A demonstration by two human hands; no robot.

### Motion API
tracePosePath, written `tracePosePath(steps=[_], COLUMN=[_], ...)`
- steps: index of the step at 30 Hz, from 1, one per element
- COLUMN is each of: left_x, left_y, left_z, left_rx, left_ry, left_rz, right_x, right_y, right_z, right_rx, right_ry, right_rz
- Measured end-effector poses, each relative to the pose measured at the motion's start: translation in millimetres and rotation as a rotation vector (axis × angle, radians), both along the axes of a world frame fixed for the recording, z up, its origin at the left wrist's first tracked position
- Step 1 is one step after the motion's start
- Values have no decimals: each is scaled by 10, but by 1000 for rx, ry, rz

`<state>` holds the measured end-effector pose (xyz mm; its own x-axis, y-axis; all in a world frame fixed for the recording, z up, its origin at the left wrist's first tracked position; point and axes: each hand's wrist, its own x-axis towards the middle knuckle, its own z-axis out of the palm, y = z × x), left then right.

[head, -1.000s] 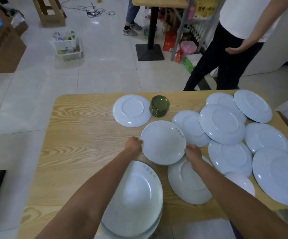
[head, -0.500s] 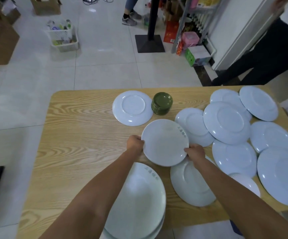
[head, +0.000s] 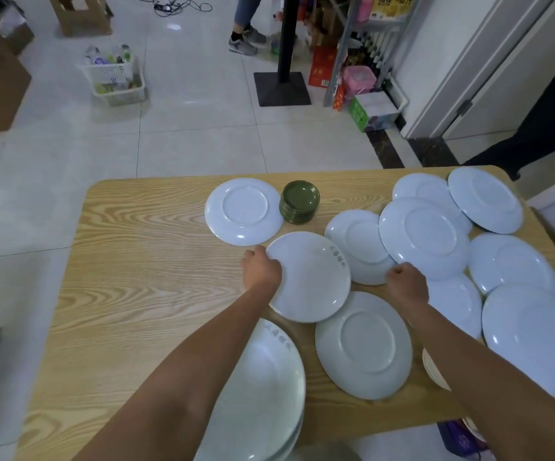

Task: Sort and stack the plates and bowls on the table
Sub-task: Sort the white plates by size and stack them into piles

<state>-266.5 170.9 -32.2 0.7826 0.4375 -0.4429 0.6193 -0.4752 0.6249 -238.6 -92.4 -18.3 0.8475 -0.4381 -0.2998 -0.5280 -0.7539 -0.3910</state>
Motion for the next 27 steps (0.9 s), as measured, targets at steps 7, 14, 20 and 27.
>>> tracePosePath(steps=[7, 14, 20, 27], left_x=[171, 434, 722, 902], left_y=[-658, -1599, -2255, -2587], left_z=[150, 274, 330, 408], left_rx=[15, -403, -607, -689], left_ry=[-150, -57, 49, 39], left_rz=[-54, 78, 150, 192], right_x=[254, 678, 1020, 1107], right_y=[-827, -1425, -1839, -2045], right_z=[27, -65, -86, -129], right_rx=[55, 132, 263, 763], right_ry=[-43, 20, 120, 53], right_rz=[-63, -134, -127, -235])
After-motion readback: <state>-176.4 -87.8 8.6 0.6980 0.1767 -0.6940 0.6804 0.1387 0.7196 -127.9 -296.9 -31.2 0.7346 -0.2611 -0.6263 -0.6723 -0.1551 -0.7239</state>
